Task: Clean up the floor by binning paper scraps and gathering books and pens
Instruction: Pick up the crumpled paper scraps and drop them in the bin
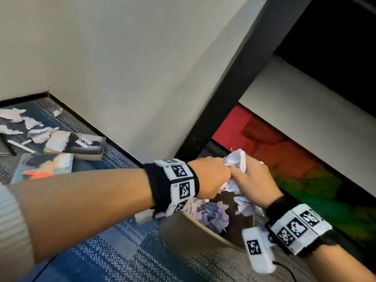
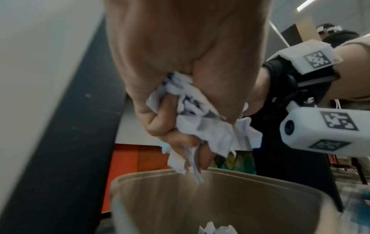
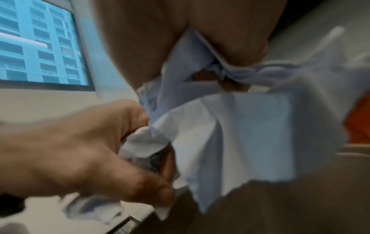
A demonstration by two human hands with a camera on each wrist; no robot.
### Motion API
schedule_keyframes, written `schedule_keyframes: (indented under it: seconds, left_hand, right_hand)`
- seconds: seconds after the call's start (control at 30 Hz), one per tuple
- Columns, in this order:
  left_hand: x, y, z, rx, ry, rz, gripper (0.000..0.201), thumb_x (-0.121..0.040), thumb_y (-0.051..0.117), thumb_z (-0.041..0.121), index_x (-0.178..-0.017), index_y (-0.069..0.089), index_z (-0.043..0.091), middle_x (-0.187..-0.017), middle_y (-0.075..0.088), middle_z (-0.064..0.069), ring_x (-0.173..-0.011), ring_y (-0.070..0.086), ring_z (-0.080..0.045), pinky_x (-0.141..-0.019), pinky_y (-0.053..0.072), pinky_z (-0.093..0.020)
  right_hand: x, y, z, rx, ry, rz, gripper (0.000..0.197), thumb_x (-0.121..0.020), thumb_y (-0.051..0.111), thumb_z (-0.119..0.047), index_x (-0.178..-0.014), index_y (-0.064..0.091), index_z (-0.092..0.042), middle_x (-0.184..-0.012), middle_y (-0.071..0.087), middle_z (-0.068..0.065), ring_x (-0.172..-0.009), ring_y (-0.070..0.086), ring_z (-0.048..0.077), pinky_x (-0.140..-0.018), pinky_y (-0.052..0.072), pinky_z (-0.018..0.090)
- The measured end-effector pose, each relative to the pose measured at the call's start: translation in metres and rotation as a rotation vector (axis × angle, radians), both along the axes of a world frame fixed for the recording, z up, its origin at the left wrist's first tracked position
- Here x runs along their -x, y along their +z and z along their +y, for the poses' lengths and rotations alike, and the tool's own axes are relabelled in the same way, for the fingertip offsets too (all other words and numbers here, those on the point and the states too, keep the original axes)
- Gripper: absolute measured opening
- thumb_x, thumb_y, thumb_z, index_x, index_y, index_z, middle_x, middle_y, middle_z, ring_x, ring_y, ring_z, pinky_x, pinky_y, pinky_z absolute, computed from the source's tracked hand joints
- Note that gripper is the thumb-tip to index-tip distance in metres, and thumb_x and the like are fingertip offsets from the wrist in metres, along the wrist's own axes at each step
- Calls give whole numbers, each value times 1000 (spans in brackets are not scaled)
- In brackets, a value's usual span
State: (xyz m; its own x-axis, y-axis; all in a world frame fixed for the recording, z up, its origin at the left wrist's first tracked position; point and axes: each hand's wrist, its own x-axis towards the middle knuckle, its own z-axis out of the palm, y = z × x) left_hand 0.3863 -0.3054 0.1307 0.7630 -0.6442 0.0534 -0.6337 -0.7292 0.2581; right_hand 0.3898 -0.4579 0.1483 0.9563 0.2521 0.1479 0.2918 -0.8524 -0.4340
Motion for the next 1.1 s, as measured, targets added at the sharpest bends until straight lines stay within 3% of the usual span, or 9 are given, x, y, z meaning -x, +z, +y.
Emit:
schedule_keyframes:
  seconds: [0.13,0.27,0.37,0.43,0.53,0.63,0.77,0.87,1.1]
  left_hand:
    - [-13,-20,-34,-13,105,55,16,-87,62,20,-98,64,8,-99,65,-10,-86,62,-25,-76,52,-34]
    - [-19,-43,-48,-40,192,249,60,-80,66,55,-121,55,13,-118,60,-11,-102,61,-28,-89,51,-34]
    - [-16,-48,-47,-252,167,452,89,-73,66,70,-136,40,14,-131,49,-10,-118,51,-28,-102,43,-36]
    - [-16,-46,-44,-311,128,472,83,-74,66,68,-134,45,15,-131,53,-8,-116,52,-25,-102,44,-36]
    - [-16,-38,-36,-299,122,400,56,-83,67,52,-126,55,17,-118,62,-5,-104,58,-22,-91,48,-31]
    - [-19,-32,-28,-206,171,259,37,-95,54,37,-123,61,14,-117,64,-10,-108,58,-26,-90,47,-33]
    - [-16,-33,-11,78,267,224,31,-99,45,37,-108,65,14,-106,66,-10,-100,62,-28,-85,49,-33]
    - [-15,-26,5,197,272,202,31,-99,48,38,-101,66,13,-97,67,-7,-92,63,-24,-82,50,-32]
    - [6,-11,95,-12,266,206,25,-92,56,33,-90,67,11,-83,66,-4,-78,60,-26,-73,51,-31]
  right_hand:
    - [-23,-40,-27,-91,-126,82,18,-88,57,-36,-96,62,-21,-91,70,-2,-87,62,19,-77,47,32]
    - [-35,-75,-47,-59,-177,249,37,-89,52,-46,-118,56,-23,-115,66,2,-109,60,25,-92,46,35]
    - [-35,-86,-50,-28,-69,487,49,-79,56,-53,-123,54,-33,-120,65,-7,-112,60,19,-99,46,38]
    - [-34,-85,-50,-54,-19,597,60,-64,60,-56,-121,55,-38,-117,66,-11,-109,62,16,-98,48,38]
    - [-31,-76,-53,7,-11,569,72,-69,66,-59,-134,43,-38,-128,55,-17,-119,54,12,-104,42,32]
    - [-25,-60,-54,2,-41,470,82,-70,67,-63,-141,34,-39,-127,55,-15,-117,54,14,-93,52,39]
    - [-20,-38,-41,227,-45,310,55,-83,61,-56,-128,52,-26,-126,61,1,-115,57,22,-96,47,35]
    - [-12,-22,-21,306,-12,187,41,-83,58,-57,-108,61,-25,-110,67,0,-102,60,21,-88,50,35]
    - [16,5,66,300,97,42,27,-83,56,-54,-86,63,-28,-84,68,-12,-84,64,12,-76,53,35]
